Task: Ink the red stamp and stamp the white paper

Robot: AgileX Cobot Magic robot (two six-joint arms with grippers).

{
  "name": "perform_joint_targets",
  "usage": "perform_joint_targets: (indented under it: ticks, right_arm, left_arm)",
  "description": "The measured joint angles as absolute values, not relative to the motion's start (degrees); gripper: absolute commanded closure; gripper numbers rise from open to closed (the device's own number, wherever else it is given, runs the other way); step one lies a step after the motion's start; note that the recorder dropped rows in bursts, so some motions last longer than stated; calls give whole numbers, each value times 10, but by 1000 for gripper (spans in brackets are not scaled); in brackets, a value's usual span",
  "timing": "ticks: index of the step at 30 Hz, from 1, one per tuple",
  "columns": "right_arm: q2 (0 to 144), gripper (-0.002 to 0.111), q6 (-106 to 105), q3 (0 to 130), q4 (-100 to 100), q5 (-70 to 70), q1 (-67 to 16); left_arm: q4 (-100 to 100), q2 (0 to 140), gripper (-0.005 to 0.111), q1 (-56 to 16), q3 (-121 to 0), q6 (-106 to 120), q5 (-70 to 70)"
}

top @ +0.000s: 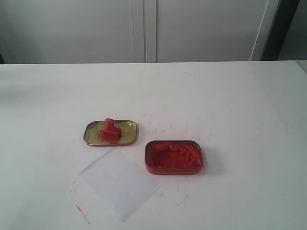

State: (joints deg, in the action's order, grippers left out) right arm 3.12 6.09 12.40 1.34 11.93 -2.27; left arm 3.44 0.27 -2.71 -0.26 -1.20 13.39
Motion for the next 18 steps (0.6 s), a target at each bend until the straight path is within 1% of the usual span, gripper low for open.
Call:
perform_joint_targets:
  ticks: [6, 18]
  right_arm:
    - [92, 108, 53, 174, 13, 188, -23]
    - [201, 108, 50, 252, 12, 258, -23]
  left_arm:
    - [34, 3, 107, -27, -3, -12, 134]
    - [34, 3, 107, -27, -3, -12, 134]
